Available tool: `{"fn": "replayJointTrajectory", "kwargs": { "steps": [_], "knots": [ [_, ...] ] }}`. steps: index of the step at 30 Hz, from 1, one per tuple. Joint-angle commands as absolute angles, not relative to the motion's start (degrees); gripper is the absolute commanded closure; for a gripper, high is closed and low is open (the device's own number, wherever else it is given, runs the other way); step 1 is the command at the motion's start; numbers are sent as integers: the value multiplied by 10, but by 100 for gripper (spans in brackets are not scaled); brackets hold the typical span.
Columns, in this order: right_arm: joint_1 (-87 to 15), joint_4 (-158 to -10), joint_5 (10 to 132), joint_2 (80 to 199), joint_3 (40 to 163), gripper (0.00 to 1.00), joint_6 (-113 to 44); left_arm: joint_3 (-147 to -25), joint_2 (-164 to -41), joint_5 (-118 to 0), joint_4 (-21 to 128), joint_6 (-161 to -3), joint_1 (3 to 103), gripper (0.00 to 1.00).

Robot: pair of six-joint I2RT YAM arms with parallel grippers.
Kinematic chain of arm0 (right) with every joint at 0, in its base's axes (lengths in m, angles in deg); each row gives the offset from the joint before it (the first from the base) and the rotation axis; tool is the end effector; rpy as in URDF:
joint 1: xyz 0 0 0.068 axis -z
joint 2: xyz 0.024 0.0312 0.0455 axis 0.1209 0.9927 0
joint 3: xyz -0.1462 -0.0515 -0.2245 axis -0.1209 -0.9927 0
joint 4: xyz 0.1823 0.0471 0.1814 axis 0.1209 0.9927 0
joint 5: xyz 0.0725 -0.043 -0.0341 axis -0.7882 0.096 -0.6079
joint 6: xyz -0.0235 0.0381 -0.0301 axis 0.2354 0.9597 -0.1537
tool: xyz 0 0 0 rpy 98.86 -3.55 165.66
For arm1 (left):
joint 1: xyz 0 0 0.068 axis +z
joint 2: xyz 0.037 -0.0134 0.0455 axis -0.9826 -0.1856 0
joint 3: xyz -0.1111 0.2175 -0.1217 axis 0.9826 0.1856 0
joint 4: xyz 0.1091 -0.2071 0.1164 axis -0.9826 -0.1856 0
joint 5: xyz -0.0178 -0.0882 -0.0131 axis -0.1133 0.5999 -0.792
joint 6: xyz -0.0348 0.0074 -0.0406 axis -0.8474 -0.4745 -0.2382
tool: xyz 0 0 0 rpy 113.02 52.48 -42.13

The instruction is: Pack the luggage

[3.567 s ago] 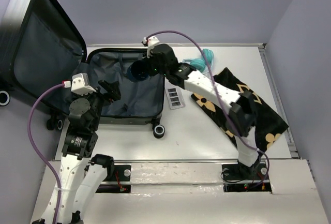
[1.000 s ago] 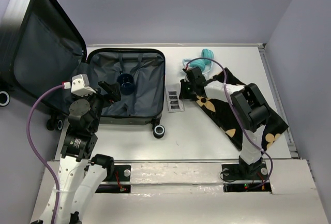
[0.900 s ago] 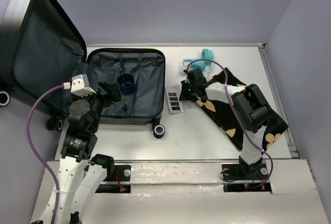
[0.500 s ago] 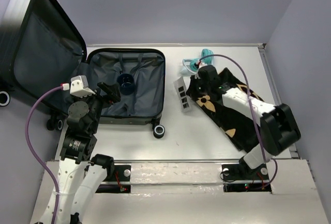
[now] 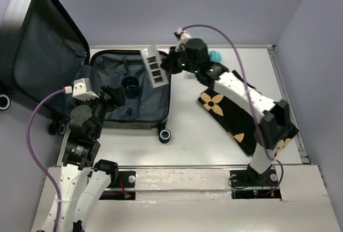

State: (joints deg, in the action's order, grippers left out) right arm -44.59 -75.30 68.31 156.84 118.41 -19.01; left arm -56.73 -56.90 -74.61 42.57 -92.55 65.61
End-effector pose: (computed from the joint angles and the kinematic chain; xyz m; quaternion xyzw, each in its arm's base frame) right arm 0.3243 0.2583 0.3783 -0.1592 0.7795 0.3649 0.4837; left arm 0.1208 -0.0246 0.3682 -0.0970 0.6703 -0.1821 0.7128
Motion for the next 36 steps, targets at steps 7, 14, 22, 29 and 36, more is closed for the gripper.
{"fn": "replayJointTrajectory", "kwargs": {
  "steps": [7,14,22,29,36],
  "knots": [
    [-514,-719,629,1782,1431,19,-145,-570,-558,-755,454,-919,665,1],
    [-383,-732,706,1661,1230,20,-153,-571,-556,-748,456,-920,660,1],
    [-214,-698,864,1680,1168,22,-184,-571,-562,-745,455,-920,659,1],
    [-161,-675,852,1750,1220,36,-203,-572,-573,-745,455,-918,659,1],
    [-156,-650,841,1825,1288,40,-211,-574,-581,-742,456,-916,659,1]
  ]
}}
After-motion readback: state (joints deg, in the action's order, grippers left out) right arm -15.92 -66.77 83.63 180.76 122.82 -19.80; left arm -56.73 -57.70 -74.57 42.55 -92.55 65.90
